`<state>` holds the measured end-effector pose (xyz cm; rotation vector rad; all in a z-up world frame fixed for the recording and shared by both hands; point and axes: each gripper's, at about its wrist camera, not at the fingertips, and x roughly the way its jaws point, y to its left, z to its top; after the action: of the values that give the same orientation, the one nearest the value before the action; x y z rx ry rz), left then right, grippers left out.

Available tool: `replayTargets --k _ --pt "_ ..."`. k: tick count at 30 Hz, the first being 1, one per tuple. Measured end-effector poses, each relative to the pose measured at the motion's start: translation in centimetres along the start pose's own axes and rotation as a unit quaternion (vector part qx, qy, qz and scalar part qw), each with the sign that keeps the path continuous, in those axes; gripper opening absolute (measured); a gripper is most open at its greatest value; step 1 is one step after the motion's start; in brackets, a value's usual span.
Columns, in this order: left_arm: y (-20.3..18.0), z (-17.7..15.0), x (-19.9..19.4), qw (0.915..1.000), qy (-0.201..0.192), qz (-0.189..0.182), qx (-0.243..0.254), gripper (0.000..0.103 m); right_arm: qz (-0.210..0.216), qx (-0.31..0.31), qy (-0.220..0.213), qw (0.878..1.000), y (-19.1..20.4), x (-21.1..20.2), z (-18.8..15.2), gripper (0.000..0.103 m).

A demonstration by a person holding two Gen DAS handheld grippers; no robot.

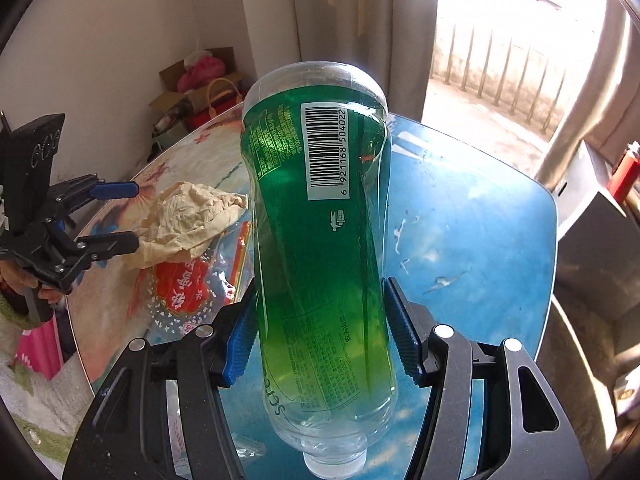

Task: Collect trash
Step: 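Grasp the crumpled brown paper with the left gripper while the right gripper holds the bottle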

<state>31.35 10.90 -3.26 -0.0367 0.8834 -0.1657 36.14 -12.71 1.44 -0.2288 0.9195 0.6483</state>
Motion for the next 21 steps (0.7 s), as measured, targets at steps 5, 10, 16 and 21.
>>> replayTargets --k 5,10,16,21 --pt "0.3 0.0 3.1 0.999 0.04 0.018 -0.013 0.097 -0.008 0.003 -0.003 1.0 0.7 0.4 -0.3 0.056" --pt "1.5 -0.8 3.6 0.9976 0.045 0.001 -0.053 0.084 -0.01 0.004 -0.006 1.0 0.9 0.5 -0.3 0.056" --pt "1.8 -0.8 3.3 0.9963 0.045 -0.01 -0.073 0.058 -0.011 0.002 -0.007 1.0 0.9 0.6 -0.5 0.056" --pt "2.3 -0.7 2.5 0.9948 0.042 -0.022 -0.09 0.041 -0.012 0.002 -0.009 1.0 0.7 0.3 -0.8 0.056"
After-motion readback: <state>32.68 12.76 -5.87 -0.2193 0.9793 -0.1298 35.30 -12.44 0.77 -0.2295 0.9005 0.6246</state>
